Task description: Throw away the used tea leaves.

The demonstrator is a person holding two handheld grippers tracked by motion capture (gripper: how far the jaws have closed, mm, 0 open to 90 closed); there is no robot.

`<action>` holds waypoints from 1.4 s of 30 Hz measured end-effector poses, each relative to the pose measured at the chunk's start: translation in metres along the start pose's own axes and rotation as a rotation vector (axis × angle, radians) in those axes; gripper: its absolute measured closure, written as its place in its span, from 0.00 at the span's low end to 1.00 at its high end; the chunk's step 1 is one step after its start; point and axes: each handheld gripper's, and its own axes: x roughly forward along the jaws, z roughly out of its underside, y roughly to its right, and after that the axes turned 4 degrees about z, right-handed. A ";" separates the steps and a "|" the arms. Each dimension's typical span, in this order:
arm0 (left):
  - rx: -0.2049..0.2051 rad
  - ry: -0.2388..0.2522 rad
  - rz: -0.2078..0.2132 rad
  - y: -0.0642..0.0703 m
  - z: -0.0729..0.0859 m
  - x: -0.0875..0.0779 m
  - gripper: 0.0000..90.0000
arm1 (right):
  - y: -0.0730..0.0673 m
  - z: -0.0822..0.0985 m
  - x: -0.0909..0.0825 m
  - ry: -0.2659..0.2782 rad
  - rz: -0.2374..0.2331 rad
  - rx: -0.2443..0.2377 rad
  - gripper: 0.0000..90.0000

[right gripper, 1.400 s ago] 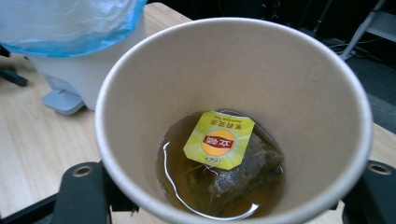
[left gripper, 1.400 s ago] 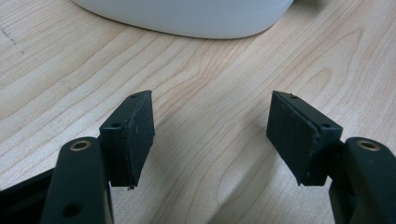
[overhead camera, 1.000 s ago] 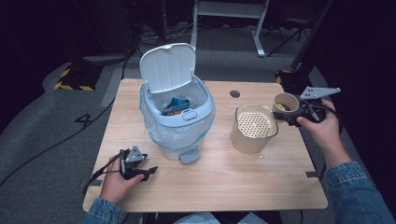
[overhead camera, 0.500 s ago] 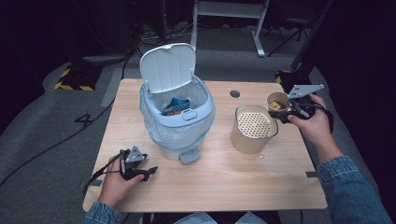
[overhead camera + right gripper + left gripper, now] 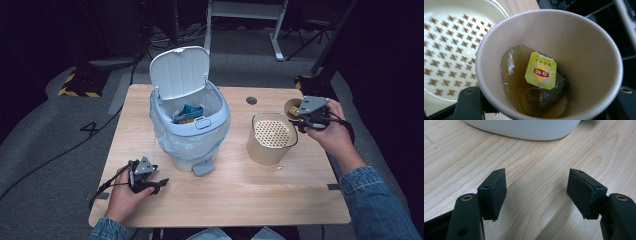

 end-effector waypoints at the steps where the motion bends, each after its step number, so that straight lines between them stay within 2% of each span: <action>1: 0.000 0.000 0.000 0.000 0.000 0.000 0.36 | -0.001 -0.001 0.000 -0.005 0.010 -0.033 0.35; 5: 0.001 0.001 0.000 0.000 0.000 0.000 0.36 | -0.006 -0.004 0.001 -0.010 0.054 -0.127 0.35; 8: 0.000 0.001 0.000 0.000 0.000 0.000 0.36 | -0.010 -0.006 0.001 -0.020 0.104 -0.217 0.35; 9: -0.004 0.001 0.001 0.000 0.000 0.000 0.36 | -0.013 -0.008 0.002 -0.037 0.126 -0.278 0.35; 10: -0.001 0.001 0.001 0.000 0.000 0.000 0.36 | -0.013 -0.008 0.002 -0.037 0.126 -0.278 0.35; 12: -0.001 0.001 0.000 0.000 0.000 0.000 0.36 | -0.018 -0.010 0.003 -0.073 0.157 -0.347 0.35; 13: -0.001 0.001 0.001 0.000 0.000 0.000 0.36 | -0.018 -0.010 0.003 -0.073 0.157 -0.347 0.35; 15: -0.001 0.001 0.000 0.000 0.000 0.000 0.36 | -0.020 -0.012 0.004 -0.085 0.183 -0.403 0.36; 16: 0.001 0.001 0.000 0.000 0.000 0.000 0.36 | -0.024 -0.014 0.005 -0.106 0.215 -0.464 0.36; 17: 0.000 0.000 0.000 0.000 0.000 0.000 0.36 | -0.024 -0.014 0.005 -0.106 0.215 -0.464 0.36; 18: 0.000 0.000 0.000 0.000 0.000 0.000 0.36 | -0.026 -0.015 0.005 -0.120 0.228 -0.489 0.36; 19: 0.000 0.000 0.000 0.000 0.000 0.000 0.36 | -0.031 -0.018 0.005 -0.141 0.265 -0.561 0.36; 20: -0.003 -0.002 -0.002 0.000 0.000 0.000 0.36 | -0.031 -0.018 0.005 -0.141 0.265 -0.561 0.36; 21: -0.002 -0.001 -0.003 0.000 0.000 0.000 0.36 | -0.038 -0.022 0.007 -0.163 0.313 -0.644 0.36; 22: -0.002 -0.001 -0.003 0.000 0.000 0.000 0.36 | -0.038 -0.022 0.007 -0.163 0.313 -0.644 0.36; 23: -0.003 -0.001 -0.004 0.001 0.000 0.000 0.36 | -0.041 -0.024 0.007 -0.176 0.330 -0.692 0.36; 24: -0.003 -0.001 -0.004 0.001 0.000 0.000 0.36 | -0.047 -0.027 0.009 -0.200 0.379 -0.806 0.36; 26: -0.002 -0.001 -0.004 0.001 0.000 0.000 0.36 | -0.054 -0.031 0.010 -0.223 0.423 -0.889 0.36; 27: -0.003 -0.001 -0.003 0.001 0.000 0.000 0.36 | -0.054 -0.031 0.010 -0.223 0.423 -0.889 0.36; 29: -0.003 -0.001 -0.004 0.001 0.000 0.000 0.36 | -0.060 -0.034 0.011 -0.245 0.468 -0.990 0.36; 30: -0.003 0.000 -0.004 0.001 0.000 0.000 0.36 | -0.064 -0.036 0.012 -0.261 0.508 -1.068 0.36; 31: -0.003 0.000 -0.003 0.001 0.000 0.000 0.36 | -0.064 -0.036 0.012 -0.261 0.508 -1.068 0.36; 33: 0.001 -0.002 -0.004 0.000 0.000 0.000 0.36 | -0.067 -0.037 0.012 -0.266 0.528 -1.116 0.36; 34: 0.001 -0.001 -0.004 0.000 0.000 0.000 0.36 | -0.068 -0.037 0.012 -0.267 0.542 -1.146 0.36; 35: -0.004 -0.001 -0.002 0.000 0.000 0.000 0.36 | -0.070 -0.038 0.013 -0.267 0.545 -1.199 0.36; 36: 0.001 -0.001 -0.004 0.000 0.000 0.000 0.36 | -0.070 -0.038 0.013 -0.267 0.545 -1.199 0.36; 38: 0.000 -0.001 -0.003 0.000 0.000 0.000 0.36 | -0.072 -0.037 0.013 -0.280 0.566 -1.249 0.36; 40: 0.001 -0.001 -0.003 0.000 0.000 0.000 0.36 | -0.074 -0.037 0.012 -0.286 0.583 -1.266 0.36; 41: 0.000 -0.001 -0.003 0.000 0.000 0.000 0.36 | -0.074 -0.037 0.012 -0.298 0.596 -1.321 0.36; 42: 0.001 -0.001 -0.003 0.000 0.000 0.000 0.36 | -0.074 -0.038 0.012 -0.306 0.604 -1.352 0.36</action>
